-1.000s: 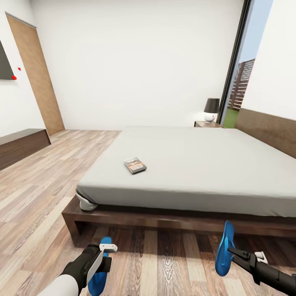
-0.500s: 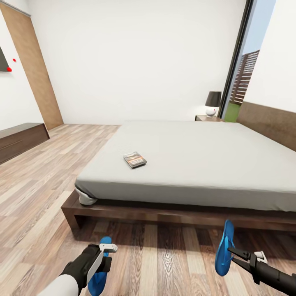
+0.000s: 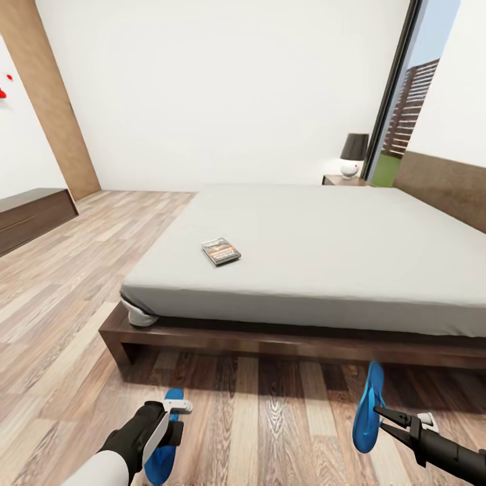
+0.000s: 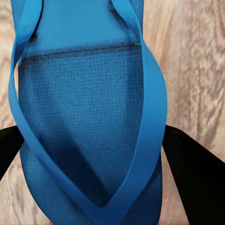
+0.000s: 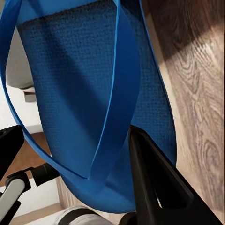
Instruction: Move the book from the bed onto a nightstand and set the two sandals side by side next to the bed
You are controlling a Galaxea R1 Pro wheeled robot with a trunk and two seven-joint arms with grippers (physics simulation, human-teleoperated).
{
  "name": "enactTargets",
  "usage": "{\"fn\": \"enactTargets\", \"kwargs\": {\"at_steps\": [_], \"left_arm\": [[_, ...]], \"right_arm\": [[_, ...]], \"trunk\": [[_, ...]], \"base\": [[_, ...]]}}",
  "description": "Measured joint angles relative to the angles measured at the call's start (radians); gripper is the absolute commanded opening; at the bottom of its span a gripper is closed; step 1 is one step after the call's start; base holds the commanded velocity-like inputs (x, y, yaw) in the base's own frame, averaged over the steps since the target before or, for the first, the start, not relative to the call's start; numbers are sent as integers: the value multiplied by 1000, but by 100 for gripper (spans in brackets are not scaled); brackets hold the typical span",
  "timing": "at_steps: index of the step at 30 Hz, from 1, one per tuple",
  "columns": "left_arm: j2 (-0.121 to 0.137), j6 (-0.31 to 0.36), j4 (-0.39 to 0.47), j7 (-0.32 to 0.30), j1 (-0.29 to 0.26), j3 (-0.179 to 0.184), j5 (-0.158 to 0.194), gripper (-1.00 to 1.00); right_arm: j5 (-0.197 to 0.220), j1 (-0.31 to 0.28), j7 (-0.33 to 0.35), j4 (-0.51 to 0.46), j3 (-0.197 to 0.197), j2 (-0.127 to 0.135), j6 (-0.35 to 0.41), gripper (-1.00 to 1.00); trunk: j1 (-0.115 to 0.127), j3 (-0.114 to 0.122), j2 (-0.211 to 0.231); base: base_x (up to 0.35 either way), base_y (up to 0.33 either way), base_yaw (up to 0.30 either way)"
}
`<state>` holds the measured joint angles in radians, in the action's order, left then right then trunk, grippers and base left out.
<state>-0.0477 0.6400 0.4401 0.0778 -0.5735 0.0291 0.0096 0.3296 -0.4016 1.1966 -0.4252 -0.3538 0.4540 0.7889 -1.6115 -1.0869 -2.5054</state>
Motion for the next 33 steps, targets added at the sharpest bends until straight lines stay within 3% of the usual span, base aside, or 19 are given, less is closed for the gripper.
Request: {"fn": "enactTargets", "kwargs": {"at_steps": [33], "left_arm": [[2,-6,0,-1,0,0,0,-100]], "right_arm": [[3,0,0,4,3,0,0,-100]], "trunk": [[-15,-128,-8]], "base": [[0,0,0]]}}
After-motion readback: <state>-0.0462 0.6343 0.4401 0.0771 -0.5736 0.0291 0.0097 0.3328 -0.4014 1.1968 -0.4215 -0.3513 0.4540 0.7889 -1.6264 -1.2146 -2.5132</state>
